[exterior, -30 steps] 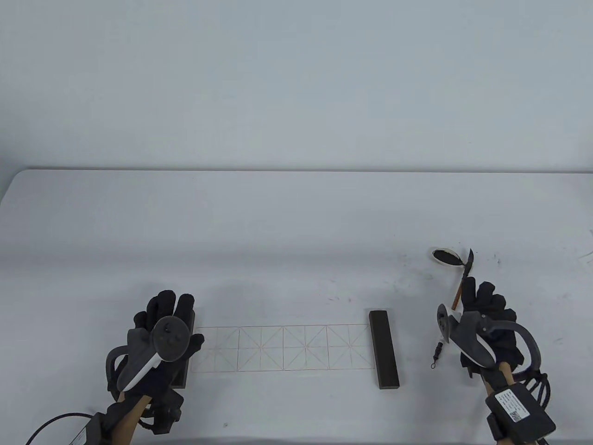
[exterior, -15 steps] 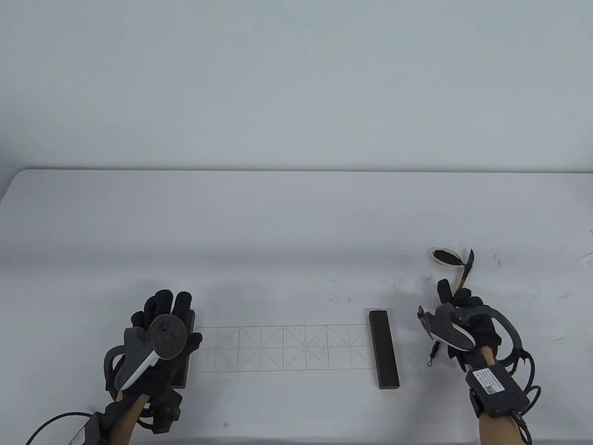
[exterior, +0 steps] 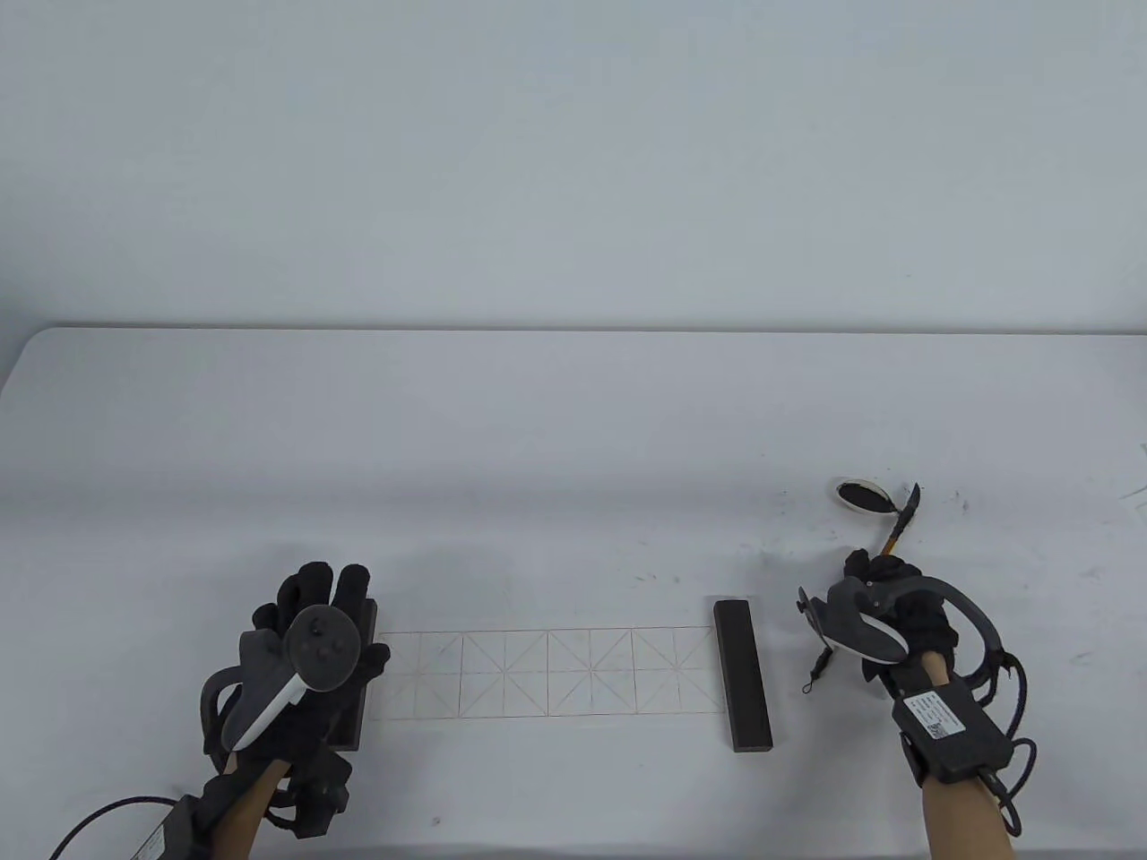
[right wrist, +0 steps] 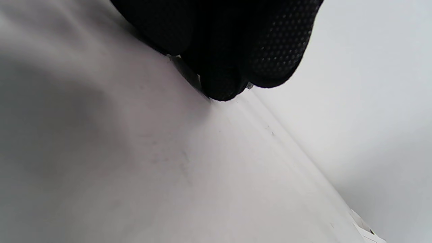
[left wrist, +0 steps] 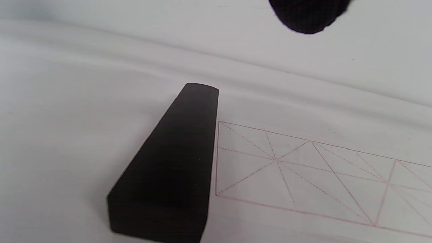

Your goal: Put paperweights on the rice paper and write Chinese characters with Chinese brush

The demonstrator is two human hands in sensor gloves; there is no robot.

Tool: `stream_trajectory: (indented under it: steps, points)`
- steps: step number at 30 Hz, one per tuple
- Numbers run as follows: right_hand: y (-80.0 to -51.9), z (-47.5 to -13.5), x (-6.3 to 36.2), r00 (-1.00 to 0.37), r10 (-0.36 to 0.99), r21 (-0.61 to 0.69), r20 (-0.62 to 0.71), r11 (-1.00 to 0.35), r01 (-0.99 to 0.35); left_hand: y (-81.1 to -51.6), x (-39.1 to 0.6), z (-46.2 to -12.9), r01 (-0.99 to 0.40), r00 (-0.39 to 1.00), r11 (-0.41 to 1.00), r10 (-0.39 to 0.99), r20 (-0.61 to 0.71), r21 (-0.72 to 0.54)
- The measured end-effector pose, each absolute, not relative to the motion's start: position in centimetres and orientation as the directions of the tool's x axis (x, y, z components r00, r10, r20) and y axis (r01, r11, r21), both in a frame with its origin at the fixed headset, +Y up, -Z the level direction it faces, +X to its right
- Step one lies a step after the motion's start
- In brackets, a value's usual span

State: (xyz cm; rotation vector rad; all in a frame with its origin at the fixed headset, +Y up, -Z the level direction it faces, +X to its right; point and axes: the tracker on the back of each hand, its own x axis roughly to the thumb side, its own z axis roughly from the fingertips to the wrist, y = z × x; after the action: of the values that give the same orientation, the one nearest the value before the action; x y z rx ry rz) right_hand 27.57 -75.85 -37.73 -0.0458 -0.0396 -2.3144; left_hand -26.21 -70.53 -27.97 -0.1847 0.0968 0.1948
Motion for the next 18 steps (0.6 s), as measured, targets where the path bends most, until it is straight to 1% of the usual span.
stream_trajectory:
  steps: [13, 18]
  points:
    - [-75.68, -37.61, 27.57, -0.67, -0.741, -0.006, 0.04, -0.671, 0.741, -70.51, -26.23, -28.02, -0.199, 0.977, 0.964, 0.181, -0.114, -0.176]
    - [-75.51, -37.46, 27.53, -0.638, -0.769, -0.055, 0.018, -0.638, 0.768, -70.5, -26.25, -28.02, -0.199, 0.977, 0.965, 0.182, -0.112, -0.172]
